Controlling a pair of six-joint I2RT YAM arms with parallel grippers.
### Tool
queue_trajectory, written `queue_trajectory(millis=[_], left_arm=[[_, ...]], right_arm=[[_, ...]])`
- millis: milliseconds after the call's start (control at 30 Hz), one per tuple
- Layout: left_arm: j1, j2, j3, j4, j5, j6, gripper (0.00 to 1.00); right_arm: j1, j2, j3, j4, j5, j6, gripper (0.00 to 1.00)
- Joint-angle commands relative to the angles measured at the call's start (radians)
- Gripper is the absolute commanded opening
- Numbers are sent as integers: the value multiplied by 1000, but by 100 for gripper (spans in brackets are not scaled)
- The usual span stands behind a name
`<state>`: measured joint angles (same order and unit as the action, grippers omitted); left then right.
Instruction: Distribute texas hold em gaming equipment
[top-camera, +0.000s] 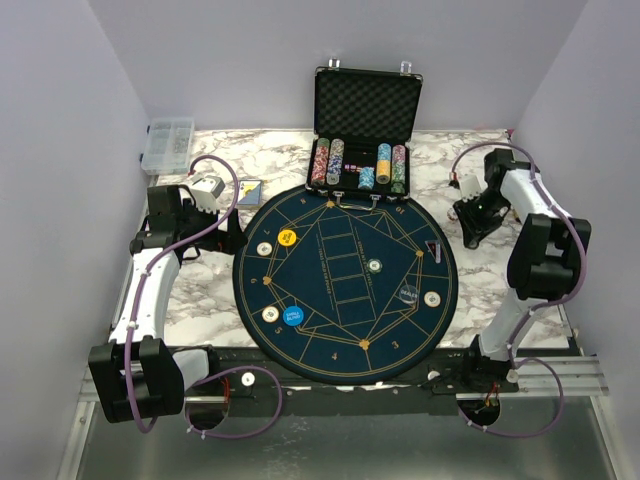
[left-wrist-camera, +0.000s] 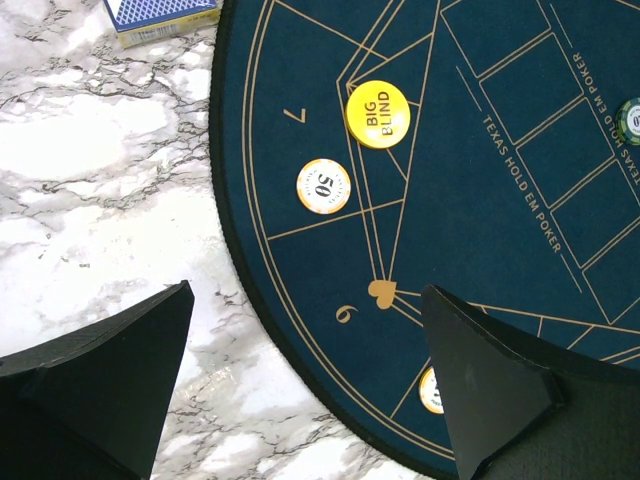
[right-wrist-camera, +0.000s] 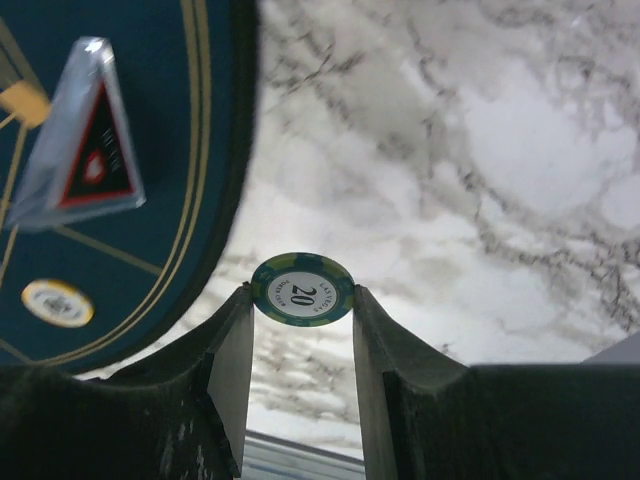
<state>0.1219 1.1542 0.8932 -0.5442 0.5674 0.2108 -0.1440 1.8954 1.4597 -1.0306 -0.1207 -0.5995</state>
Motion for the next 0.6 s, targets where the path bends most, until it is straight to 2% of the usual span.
queue_trajectory(millis=[0, 233, 567], left_arm=[[-6, 4, 27, -7, 2, 4, 98], [-6, 1, 25, -8, 2, 4, 98], [-5, -17, 16, -11, -10, 9, 98]], right_arm=[[34, -118, -73, -91, -86, -19, 30], [231, -270, -171, -115, -140, 43, 31], [476, -371, -359, -64, -63, 79, 31]])
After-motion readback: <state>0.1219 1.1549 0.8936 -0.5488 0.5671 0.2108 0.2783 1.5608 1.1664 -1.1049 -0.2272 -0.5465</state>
